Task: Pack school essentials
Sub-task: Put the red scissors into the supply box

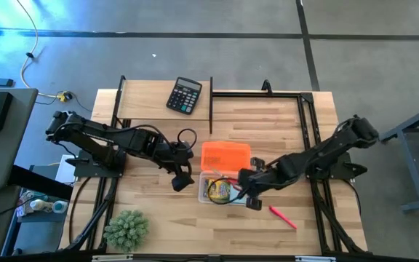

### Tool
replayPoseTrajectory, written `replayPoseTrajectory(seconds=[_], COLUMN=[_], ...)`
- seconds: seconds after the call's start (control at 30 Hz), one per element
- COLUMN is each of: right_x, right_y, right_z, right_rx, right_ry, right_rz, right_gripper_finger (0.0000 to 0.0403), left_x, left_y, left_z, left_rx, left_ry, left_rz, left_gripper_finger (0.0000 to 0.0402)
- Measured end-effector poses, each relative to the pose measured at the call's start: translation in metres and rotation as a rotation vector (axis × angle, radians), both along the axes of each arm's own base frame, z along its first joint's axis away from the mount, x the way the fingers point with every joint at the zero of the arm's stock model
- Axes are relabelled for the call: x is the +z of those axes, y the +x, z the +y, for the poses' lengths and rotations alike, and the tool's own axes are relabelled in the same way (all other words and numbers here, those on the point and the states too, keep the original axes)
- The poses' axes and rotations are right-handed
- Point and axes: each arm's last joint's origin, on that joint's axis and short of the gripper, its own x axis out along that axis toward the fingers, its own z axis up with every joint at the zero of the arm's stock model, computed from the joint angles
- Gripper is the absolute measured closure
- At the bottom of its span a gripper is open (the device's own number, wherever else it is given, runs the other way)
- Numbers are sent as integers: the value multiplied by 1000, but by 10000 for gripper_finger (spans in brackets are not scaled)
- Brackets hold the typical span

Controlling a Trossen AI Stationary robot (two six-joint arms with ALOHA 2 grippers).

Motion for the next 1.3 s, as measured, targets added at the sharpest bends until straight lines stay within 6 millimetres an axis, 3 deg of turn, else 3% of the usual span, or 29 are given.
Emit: replayPoseTrajectory(seconds=[0.23, 0.4, 0.9, 1.3], right_x=[-32, -44, -46, -53], right_y=[15, 20, 32, 33], right_z=[10, 10, -19, -23], right_rx=[66, 141, 206, 215], right_ry=[-16, -42, -49, -28], right_rz=[126, 171, 185, 237], right_gripper_finger=[395, 395, 395, 395], left_x=[0, 0, 0, 0], left_y=[0, 0, 0, 0], left_z=[0, 0, 0, 0], left_rx=[9, 10, 10, 10], left_ry=[-3, 0, 1, 0], left_rz=[0, -1, -1, -2], left_gripper_finger=[7, 7, 7, 7])
